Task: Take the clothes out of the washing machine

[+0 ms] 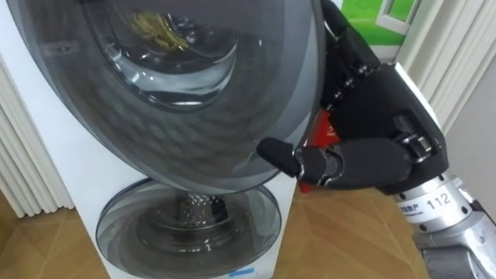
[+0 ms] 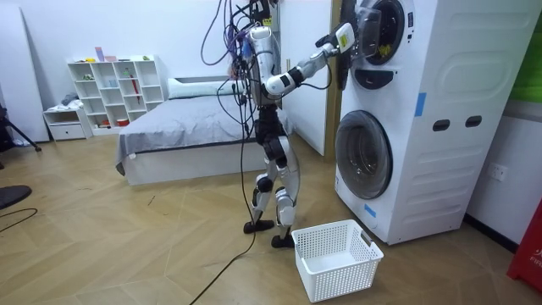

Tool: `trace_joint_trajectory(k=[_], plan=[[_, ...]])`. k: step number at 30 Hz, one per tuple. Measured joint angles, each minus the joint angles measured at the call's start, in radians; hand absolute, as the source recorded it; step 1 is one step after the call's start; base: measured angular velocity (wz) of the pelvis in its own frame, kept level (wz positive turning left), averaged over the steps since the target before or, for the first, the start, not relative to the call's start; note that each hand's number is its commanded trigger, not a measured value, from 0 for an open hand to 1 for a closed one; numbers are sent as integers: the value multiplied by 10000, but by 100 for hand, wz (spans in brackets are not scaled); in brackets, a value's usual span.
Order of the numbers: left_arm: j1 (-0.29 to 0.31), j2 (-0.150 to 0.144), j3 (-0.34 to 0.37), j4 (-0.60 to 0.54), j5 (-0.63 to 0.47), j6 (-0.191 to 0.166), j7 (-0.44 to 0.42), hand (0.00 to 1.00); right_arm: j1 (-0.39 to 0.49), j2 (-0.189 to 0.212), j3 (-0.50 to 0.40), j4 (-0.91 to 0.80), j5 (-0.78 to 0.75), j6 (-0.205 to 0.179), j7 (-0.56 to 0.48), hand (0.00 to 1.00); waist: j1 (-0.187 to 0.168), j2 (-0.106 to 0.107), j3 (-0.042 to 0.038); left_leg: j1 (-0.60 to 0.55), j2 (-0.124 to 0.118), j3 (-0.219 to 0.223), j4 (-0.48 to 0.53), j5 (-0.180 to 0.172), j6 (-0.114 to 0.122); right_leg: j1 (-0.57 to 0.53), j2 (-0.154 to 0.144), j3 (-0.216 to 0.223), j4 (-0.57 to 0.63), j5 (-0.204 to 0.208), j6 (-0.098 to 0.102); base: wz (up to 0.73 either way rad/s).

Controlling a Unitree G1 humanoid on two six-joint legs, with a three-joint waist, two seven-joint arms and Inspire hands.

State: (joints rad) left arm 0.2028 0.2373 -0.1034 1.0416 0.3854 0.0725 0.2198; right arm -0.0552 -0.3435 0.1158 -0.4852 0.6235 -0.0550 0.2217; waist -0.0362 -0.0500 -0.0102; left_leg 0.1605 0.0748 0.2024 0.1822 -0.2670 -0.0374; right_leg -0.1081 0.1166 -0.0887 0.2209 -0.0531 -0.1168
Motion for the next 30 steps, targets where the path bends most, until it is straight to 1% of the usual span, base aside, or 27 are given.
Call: trace_joint_trajectory(k=[3, 5, 7, 9, 10, 12, 15, 17, 20, 22, 23, 24, 30], plan=[[-42, 2, -19, 3, 4, -1, -164, 0, -2, 29, -13, 5, 33, -7, 60, 0, -5, -30, -21, 6, -1, 7, 12, -1, 7, 1, 3, 5, 6, -19, 31, 0], [-80, 47, -218, 1, 1, -30, -248, 0, -2, 28, -32, 9, 244, -9, 190, 0, -10, -65, -42, 19, -1, 15, 72, 3, 9, 16, 3, 13, 9, -34, 53, 0], [-141, 77, -224, 1, -1, -110, -388, 0, -5, 27, -22, 9, 464, -23, 301, 0, -10, -89, -27, 53, 3, 17, 81, 8, 8, 26, 13, 15, 9, -42, 50, 0], [-201, 119, -268, 2, -10, -179, -429, 0, -12, 35, 15, 8, 492, -118, 445, 0, 15, -168, 12, 73, 6, 18, 61, 14, 1, 30, 33, 42, 16, -47, 47, -3], [-218, 158, -267, 7, -9, -277, -477, 0, -20, 60, 5, 8, 490, -200, 584, 0, 42, -249, 47, 75, 11, 19, 53, 15, 0, 26, 52, 68, 20, -48, 45, -7], [-213, 176, -283, 17, -10, -356, -564, 0, -27, 140, -4, 7, 498, -229, 855, 0, 40, -407, 35, 69, 22, 19, 50, 17, -4, 26, 71, 80, 12, -54, 37, -3], [-229, 175, -296, 15, -9, -389, -576, 0, -29, 260, 2, 7, 500, -348, 1251, 0, 43, -517, 71, 51, 29, 12, 58, 17, -4, 29, 72, 80, 14, -55, 35, 0], [-228, 178, -306, 14, -9, -392, -578, 0, -40, 260, 8, -1, 528, -415, 1470, 0, 57, -557, 72, 31, 28, 5, 74, 17, -3, 27, 62, 75, 14, -54, 36, 0], [-230, 184, -357, 14, -5, -411, -599, 0, -238, 260, 122, -23, 794, -428, 1651, 0, 83, -561, 69, -14, 15, 2, 85, 15, 0, 11, 36, 66, 1, -43, 52, 3], [-250, 194, -357, 14, 15, -409, -640, 0, -481, 270, 236, -29, 795, -396, 1790, 0, 104, -558, 67, -52, 6, -47, 94, 11, 6, 2, 21, 42, -16, -38, 60, 11], [-312, 187, -356, 15, 15, -409, -703, 0, -496, 292, 253, -123, 785, -412, 1933, 0, 122, -558, 64, -144, -4, -150, 155, 3, 19, -21, -10, -21, -32, -29, 73, 14], [-312, 181, -356, 15, 8, -406, -738, 0, -479, 279, 238, -207, 784, -404, 1981, 0, 121, -545, 59, -163, -10, -151, 169, 2, 22, -41, -24, -33, -13, -29, 73, 10], [-409, 182, -357, 14, 16, -335, -771, 0, -581, 271, 648, -447, 768, -306, 2490, 0, 190, -472, -3, -296, 5, -261, 236, 5, 16, -126, -55, -171, -3, -27, 77, 5]])
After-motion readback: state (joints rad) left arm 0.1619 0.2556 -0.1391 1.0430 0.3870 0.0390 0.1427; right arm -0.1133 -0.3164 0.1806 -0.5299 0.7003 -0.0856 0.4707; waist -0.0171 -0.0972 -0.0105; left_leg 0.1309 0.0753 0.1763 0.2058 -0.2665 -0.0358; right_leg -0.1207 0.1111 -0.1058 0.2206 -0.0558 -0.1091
